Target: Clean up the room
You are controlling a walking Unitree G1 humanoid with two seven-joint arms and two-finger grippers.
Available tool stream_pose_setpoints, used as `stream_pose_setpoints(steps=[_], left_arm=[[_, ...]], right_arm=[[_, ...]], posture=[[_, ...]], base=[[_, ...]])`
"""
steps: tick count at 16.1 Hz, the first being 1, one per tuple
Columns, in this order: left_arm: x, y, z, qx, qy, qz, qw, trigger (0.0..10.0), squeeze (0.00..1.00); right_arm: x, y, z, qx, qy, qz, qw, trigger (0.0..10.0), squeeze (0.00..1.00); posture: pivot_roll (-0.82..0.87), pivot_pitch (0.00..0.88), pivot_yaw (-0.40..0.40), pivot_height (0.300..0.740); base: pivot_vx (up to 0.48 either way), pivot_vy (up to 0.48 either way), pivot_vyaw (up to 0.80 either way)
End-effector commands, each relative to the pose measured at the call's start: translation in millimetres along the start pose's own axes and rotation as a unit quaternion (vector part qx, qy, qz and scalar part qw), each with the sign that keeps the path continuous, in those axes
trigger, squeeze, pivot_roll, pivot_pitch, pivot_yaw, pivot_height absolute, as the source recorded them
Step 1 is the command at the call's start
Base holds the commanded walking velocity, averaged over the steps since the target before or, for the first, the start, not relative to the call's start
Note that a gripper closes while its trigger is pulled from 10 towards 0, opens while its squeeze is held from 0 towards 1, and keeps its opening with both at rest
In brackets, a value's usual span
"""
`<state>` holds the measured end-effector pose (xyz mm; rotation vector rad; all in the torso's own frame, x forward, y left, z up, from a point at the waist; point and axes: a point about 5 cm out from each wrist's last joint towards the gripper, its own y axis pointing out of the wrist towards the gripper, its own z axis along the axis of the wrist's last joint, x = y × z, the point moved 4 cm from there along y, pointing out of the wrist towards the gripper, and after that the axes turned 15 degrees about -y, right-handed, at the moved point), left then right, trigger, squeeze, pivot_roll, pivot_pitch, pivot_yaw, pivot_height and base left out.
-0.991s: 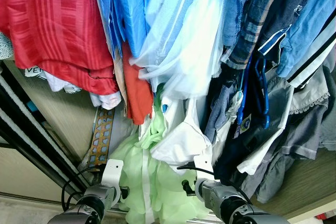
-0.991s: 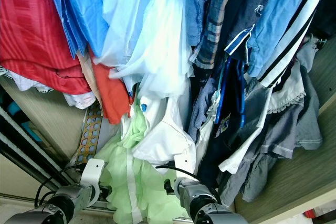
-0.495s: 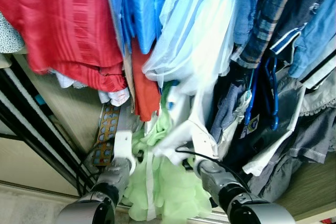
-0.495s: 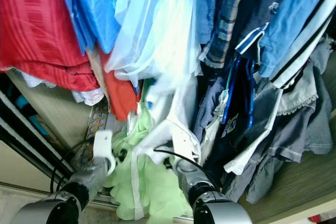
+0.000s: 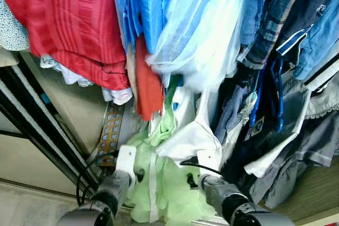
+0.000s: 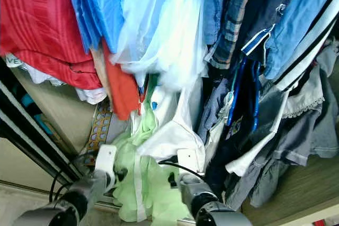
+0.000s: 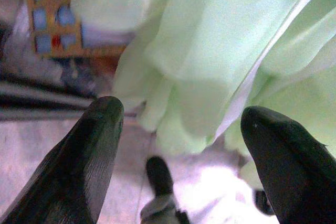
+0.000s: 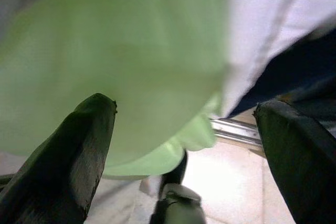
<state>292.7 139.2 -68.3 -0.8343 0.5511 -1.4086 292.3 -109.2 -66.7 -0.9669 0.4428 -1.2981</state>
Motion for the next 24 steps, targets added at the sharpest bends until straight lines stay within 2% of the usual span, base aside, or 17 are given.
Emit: stream_pose_setpoints(steps=[1, 3, 6, 9, 11, 15, 18, 20, 24], left_arm=[[-13.4, -0.7, -2.8, -0.004, -0.015, 0.017, 1.0, 10.0, 0.0], [-17.4, -1.0, -4.8, -0.006, -0.015, 0.023, 1.0, 10.0, 0.0], [-8.2, -0.4, -3.4, -0.003, 0.011, 0.01, 1.0, 10.0, 0.0], [-2.0, -0.1, -0.5, 0.001, 0.008, 0.006, 1.0, 10.0, 0.0], [0.6, 0.0, 1.8, 0.004, 0.025, 0.001, 1.0, 10.0, 0.0], [-6.1, -0.3, 4.5, 0.007, 0.024, 0.009, 1.0, 10.0, 0.0], [-7.2, -0.4, 6.4, 0.011, 0.022, 0.013, 1.0, 10.0, 0.0], [-3.7, -0.4, 15.2, 0.027, 0.01, 0.014, 1.0, 10.0, 0.0], [3.1, -0.9, 28.5, 0.052, 0.009, 0.004, 0.999, 10.0, 0.0]], right_arm=[[4.4, 0.7, -7.6, -0.008, 0.0, -0.005, 1.0, 10.0, 0.0], [6.9, 1.0, -9.0, -0.007, -0.002, -0.003, 1.0, 10.0, 0.0], [7.1, 1.4, -10.0, -0.001, -0.011, 0.015, 1.0, 10.0, 0.0], [3.3, 1.0, -4.7, 0.011, -0.039, 0.027, 0.999, 10.0, 0.0], [-5.2, -0.4, 6.4, 0.025, -0.042, 0.038, 0.998, 10.0, 0.0], [-31.6, -4.9, 21.4, 0.055, -0.091, 0.08, 0.991, 10.0, 0.0], [-34.8, -5.7, 23.8, 0.061, -0.103, 0.085, 0.989, 10.0, 0.0], [-35.4, -6.0, 25.2, 0.063, -0.115, 0.087, 0.987, 10.0, 0.0], [-39.7, -7.7, 33.4, 0.079, -0.132, 0.093, 0.984, 10.0, 0.0]], posture=[[-0.1, 0.0, 0.021, 0.74], [-0.1, 0.0, 0.028, 0.74], [-0.12, 0.0, 0.033, 0.74], [-0.13, 0.0, 0.023, 0.74], [-0.12, 0.0, 0.023, 0.74], [-0.1, 0.0, 0.026, 0.74], [-0.09, 0.0, 0.012, 0.74], [-0.07, 0.0, -0.019, 0.74], [-0.07, 0.0, -0.012, 0.74]], base=[[0.0, 0.0, 0.0], [0.0, 0.0, 0.0], [0.0, 0.0, 0.14], [0.0, 0.0, 0.8], [0.0, 0.0, 0.8], [0.0, 0.0, 0.8], [0.0, 0.0, 0.8], [0.0, 0.0, 0.8], [0.0, 0.0, 0.8]])
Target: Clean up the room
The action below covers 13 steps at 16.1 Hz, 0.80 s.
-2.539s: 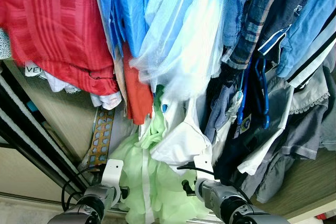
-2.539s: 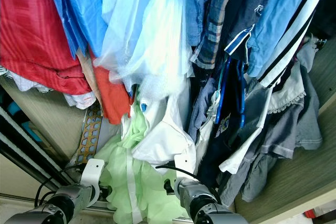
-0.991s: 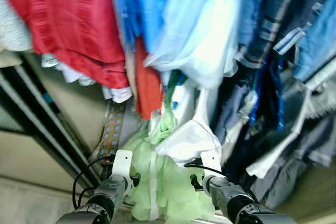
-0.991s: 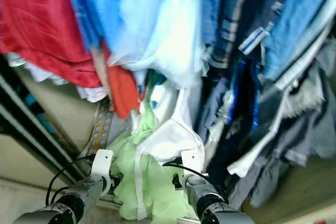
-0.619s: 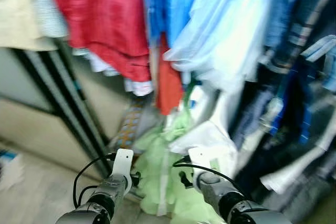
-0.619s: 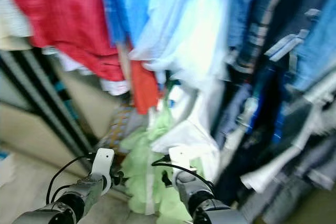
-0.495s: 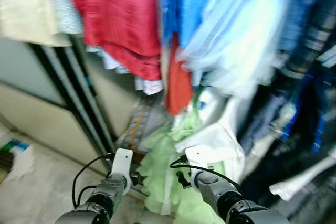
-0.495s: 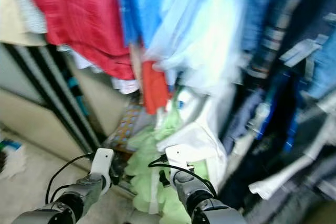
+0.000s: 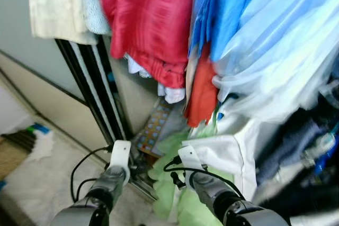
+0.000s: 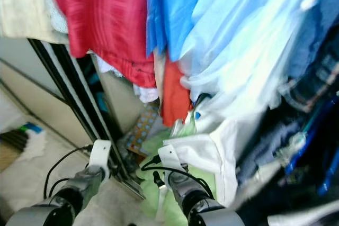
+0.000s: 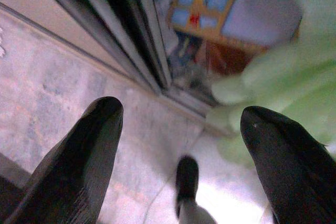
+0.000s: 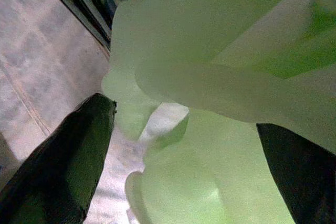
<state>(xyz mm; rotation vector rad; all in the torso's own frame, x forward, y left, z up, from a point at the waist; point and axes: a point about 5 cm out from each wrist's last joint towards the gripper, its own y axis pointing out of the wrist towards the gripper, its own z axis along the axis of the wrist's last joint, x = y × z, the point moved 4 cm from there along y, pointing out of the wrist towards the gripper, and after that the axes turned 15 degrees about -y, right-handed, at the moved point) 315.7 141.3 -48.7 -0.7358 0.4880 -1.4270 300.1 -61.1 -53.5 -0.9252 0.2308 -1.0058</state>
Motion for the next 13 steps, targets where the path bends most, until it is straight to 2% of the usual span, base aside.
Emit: stream_pose_setpoints(steps=[1, 5, 8, 9, 10, 13], left_arm=[[-0.5, -0.1, 0.4, 0.005, -0.005, 0.002, 1.0, 10.0, 0.0], [-0.9, 0.0, 4.5, 0.013, -0.013, 0.006, 1.0, 10.0, 0.0], [-2.1, 0.1, 6.4, 0.015, 0.016, 0.032, 0.999, 10.0, 0.0], [3.2, 0.3, 2.0, -0.002, -0.03, 0.003, 1.0, 10.0, 0.0], [2.2, 0.3, 1.7, -0.003, -0.036, 0.004, 0.999, 10.0, 0.0], [1.5, 0.2, 0.9, -0.003, -0.021, 0.009, 1.0, 10.0, 0.0]], right_arm=[[1.0, 0.0, 4.2, 0.005, -0.007, -0.002, 1.0, 10.0, 0.0], [1.9, -0.1, 5.3, 0.008, -0.014, -0.003, 1.0, 10.0, 0.0], [1.1, 0.0, 5.9, 0.011, -0.02, -0.001, 1.0, 10.0, 0.0], [-0.3, 0.0, 5.7, 0.011, -0.029, 0.004, 1.0, 10.0, 0.0], [-1.9, 0.0, 5.5, 0.011, -0.03, 0.009, 0.999, 10.0, 0.0], [-6.9, 0.0, 6.3, 0.014, -0.054, 0.019, 0.998, 10.0, 0.0]], posture=[[-0.08, 0.0, -0.005, 0.74], [-0.08, 0.0, -0.009, 0.74], [-0.08, 0.0, -0.013, 0.74], [-0.08, 0.0, -0.012, 0.74], [-0.08, 0.0, -0.012, 0.74], [-0.08, 0.0, -0.011, 0.74]], base=[[0.0, 0.0, 0.8], [0.0, 0.0, 0.8], [0.0, 0.0, 0.17], [0.0, 0.0, 0.0], [0.0, 0.0, 0.0], [0.0, 0.0, 0.8]])
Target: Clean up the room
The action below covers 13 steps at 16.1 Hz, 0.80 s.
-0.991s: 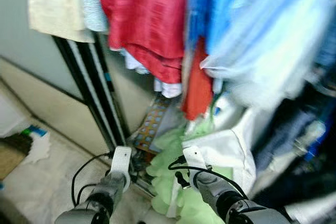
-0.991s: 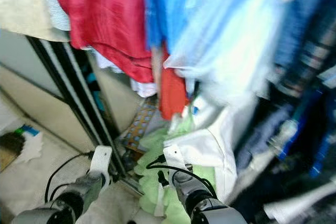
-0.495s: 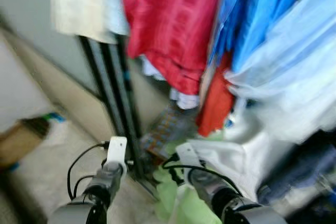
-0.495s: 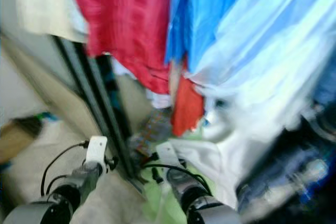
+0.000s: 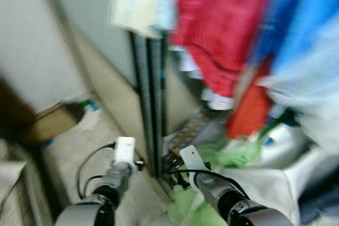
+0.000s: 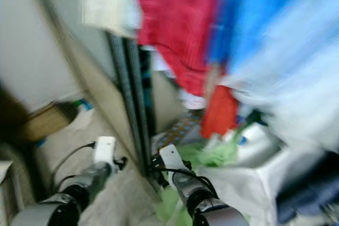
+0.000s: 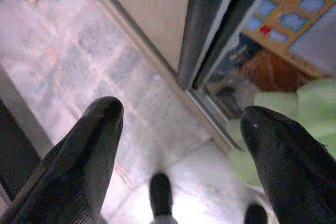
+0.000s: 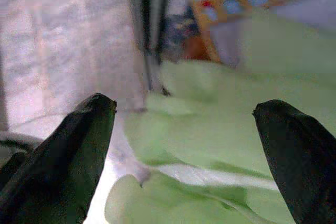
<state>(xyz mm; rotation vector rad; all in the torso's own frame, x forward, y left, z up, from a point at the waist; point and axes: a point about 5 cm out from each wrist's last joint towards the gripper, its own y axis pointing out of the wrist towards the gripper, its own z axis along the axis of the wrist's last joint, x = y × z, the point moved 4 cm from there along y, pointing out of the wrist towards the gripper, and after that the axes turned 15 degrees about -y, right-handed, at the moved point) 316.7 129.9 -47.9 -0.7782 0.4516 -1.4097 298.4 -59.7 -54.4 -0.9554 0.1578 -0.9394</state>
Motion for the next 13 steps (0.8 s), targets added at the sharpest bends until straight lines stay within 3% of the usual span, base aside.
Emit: stream_pose_setpoints(steps=[1, 7, 9, 13], left_arm=[[-9.8, -0.1, 1.5, 0.0, 0.008, 0.014, 1.0, 10.0, 0.0], [-12.4, -0.2, 4.5, 0.01, -0.017, 0.021, 1.0, 10.0, 0.0], [-12.9, -0.3, 8.1, 0.022, 0.006, 0.024, 0.999, 10.0, 0.0], [-8.4, -0.5, 13.7, 0.041, 0.002, 0.01, 0.999, 10.0, 0.0]], right_arm=[[-3.9, 0.3, 7.0, 0.009, -0.006, 0.007, 1.0, 10.0, 0.0], [-5.9, 0.3, 6.8, 0.01, -0.011, 0.01, 1.0, 10.0, 0.0], [-6.7, 0.3, 7.7, 0.012, -0.013, 0.012, 1.0, 10.0, 0.0], [-8.6, 0.3, 8.6, 0.015, -0.021, 0.016, 1.0, 10.0, 0.0]], posture=[[-0.07, 0.0, -0.011, 0.74], [-0.07, 0.0, -0.014, 0.74], [-0.07, 0.0, -0.015, 0.74], [-0.08, 0.0, -0.015, 0.74]], base=[[0.0, 0.0, 0.8], [0.0, 0.0, 0.8], [0.0, 0.0, 0.8], [0.0, 0.0, 0.8]])
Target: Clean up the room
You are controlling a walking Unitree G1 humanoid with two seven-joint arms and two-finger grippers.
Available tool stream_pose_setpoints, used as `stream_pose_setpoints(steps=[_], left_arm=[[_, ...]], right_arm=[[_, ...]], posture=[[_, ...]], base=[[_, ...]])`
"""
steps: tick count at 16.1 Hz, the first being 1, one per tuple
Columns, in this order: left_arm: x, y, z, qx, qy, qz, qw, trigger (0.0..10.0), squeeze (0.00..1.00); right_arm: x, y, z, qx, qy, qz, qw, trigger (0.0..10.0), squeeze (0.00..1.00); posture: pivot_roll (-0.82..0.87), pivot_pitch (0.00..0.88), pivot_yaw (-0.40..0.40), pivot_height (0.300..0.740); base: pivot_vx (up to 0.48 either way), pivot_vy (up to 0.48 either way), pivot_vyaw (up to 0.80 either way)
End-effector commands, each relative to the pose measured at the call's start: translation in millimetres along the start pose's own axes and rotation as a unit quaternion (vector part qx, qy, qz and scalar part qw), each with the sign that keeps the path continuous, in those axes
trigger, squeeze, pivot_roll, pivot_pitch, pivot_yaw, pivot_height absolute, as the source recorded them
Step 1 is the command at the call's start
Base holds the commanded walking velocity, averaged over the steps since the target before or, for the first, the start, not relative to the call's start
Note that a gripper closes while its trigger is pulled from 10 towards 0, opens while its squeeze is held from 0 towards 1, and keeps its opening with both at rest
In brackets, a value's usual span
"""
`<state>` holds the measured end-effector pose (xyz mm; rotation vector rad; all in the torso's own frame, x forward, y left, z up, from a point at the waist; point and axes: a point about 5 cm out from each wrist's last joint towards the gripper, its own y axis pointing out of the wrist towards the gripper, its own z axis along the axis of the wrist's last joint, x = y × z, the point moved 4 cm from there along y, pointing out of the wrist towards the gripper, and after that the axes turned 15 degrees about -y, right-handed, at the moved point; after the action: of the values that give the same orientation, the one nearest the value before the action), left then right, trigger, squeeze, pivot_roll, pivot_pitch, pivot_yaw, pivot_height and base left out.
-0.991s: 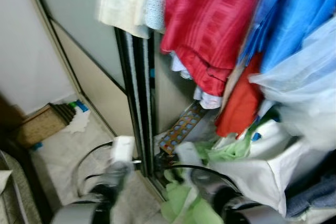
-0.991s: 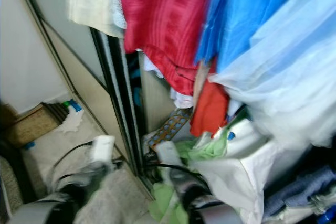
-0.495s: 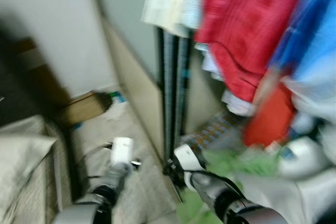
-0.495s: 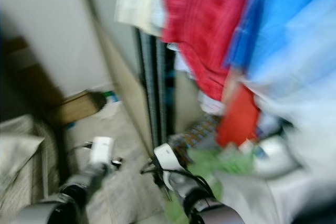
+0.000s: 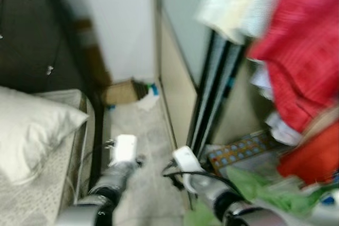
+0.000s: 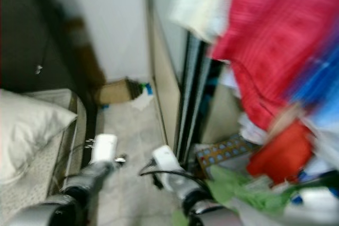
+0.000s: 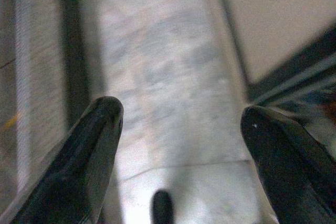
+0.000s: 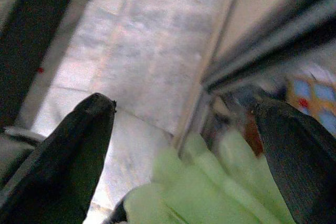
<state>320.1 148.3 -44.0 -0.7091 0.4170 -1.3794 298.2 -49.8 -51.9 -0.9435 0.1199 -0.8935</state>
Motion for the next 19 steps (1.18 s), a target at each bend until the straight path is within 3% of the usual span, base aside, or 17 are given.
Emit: stream_pose_setpoints(steps=[1, 5, 10, 12, 19], left_arm=[[9.4, 0.2, 4.7, 0.007, 0.001, -0.015, 1.0, 10.0, 0.0], [14.7, 0.1, 5.0, 0.004, -0.001, -0.033, 0.999, 10.0, 0.0], [21.6, -0.2, 6.6, 0.001, -0.022, -0.062, 0.998, 10.0, 0.0], [21.5, -0.2, 6.7, 0.001, -0.022, -0.062, 0.998, 10.0, 0.0], [21.2, -0.2, 6.2, -0.001, -0.019, -0.062, 0.998, 10.0, 0.0]], right_arm=[[-2.1, 0.2, 0.9, 0.0, 0.0, 0.003, 1.0, 10.0, 0.0], [-2.0, 0.2, 1.8, 0.002, -0.002, 0.003, 1.0, 10.0, 0.0], [-0.5, 0.1, 5.1, 0.01, -0.006, 0.002, 1.0, 10.0, 0.0], [-2.3, 0.2, 7.9, 0.016, -0.029, 0.007, 0.999, 10.0, 0.0], [-3.6, 0.2, 7.0, 0.015, -0.029, 0.01, 0.999, 10.0, 0.0]], posture=[[-0.08, 0.0, -0.016, 0.74], [-0.08, 0.0, -0.019, 0.74], [-0.08, 0.0, -0.02, 0.74], [-0.08, 0.0, -0.021, 0.74], [-0.08, 0.0, -0.018, 0.74]], base=[[0.0, 0.0, 0.8], [0.0, 0.0, 0.8], [0.0, 0.0, 0.0], [0.0, 0.0, 0.8], [0.0, 0.0, 0.8]])
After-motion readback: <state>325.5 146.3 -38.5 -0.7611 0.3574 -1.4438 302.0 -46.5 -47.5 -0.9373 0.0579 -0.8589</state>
